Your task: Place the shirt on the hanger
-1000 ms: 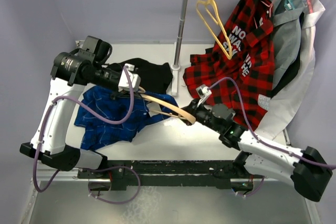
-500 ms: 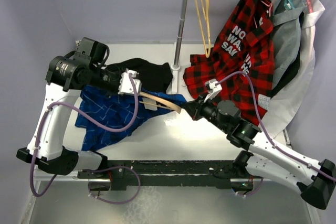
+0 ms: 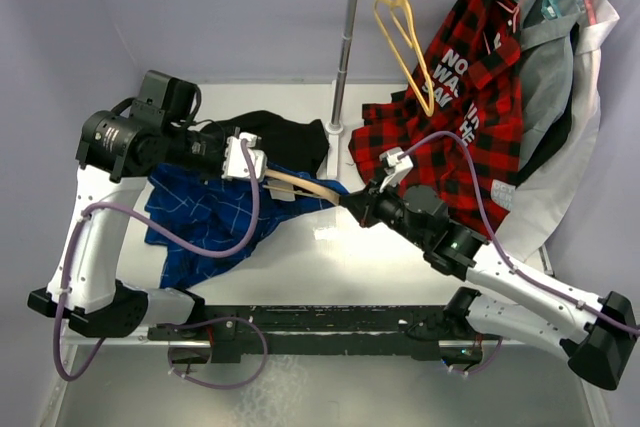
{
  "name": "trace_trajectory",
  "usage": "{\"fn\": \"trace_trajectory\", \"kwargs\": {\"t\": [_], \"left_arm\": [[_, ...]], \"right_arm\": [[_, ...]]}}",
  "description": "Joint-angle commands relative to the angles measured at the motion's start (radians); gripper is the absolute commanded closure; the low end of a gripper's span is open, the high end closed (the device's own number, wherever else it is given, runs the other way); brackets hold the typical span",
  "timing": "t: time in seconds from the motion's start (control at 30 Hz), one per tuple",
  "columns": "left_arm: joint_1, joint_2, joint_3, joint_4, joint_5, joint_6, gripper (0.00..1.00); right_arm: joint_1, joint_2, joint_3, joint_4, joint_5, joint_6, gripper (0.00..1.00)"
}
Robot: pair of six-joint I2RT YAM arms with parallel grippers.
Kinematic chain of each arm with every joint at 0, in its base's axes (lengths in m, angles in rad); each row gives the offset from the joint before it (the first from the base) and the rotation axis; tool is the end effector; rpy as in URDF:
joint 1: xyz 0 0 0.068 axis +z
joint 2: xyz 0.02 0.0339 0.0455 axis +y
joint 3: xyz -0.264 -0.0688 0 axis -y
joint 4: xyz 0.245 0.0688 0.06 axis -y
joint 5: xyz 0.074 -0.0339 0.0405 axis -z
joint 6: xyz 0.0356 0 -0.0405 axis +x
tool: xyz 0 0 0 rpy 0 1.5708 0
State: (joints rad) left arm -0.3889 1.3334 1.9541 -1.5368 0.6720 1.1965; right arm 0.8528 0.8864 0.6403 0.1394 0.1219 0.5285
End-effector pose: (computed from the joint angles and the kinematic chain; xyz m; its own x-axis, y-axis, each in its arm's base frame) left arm 0.1622 -0.0904 0.4806 0.3343 0.6502 -0.6823 0.9199 -0.0677 0.3862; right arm 0.1441 0.1584 0.3049 -0.3973 0.3059 -0.8652 -0.5415 0.6830 0.4902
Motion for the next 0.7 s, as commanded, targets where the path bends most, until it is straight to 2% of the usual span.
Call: {"fn": "trace_trajectory", "kwargs": {"t": [0.0, 0.2, 0.33, 0.53, 0.67], "left_arm": [[0.018, -0.069, 0.074, 0.028, -0.066, 0.004, 1.00], [0.018, -0.131, -0.056, 0.163, -0.239, 0.010, 1.00], [0.019, -0.159, -0.146, 0.260, -0.305, -0.005, 1.00], [0.018, -0.170, -0.253, 0.350, -0.328, -0.056, 1.00], [0.018, -0.173, -0.287, 0.480, -0.349, -0.153, 1.00]], "right_arm": [[-0.021, 0.032, -0.010, -0.139, 0.143, -0.027, 1.00], [-0.027, 0.023, 0.003, -0.177, 0.139, -0.028, 1.00], [-0.029, 0.018, 0.038, -0.211, 0.068, -0.002, 1.00], [-0.029, 0.098, 0.157, -0.284, -0.120, 0.066, 1.00], [-0.028, 0.170, 0.184, -0.240, -0.291, 0.120, 1.00]]}}
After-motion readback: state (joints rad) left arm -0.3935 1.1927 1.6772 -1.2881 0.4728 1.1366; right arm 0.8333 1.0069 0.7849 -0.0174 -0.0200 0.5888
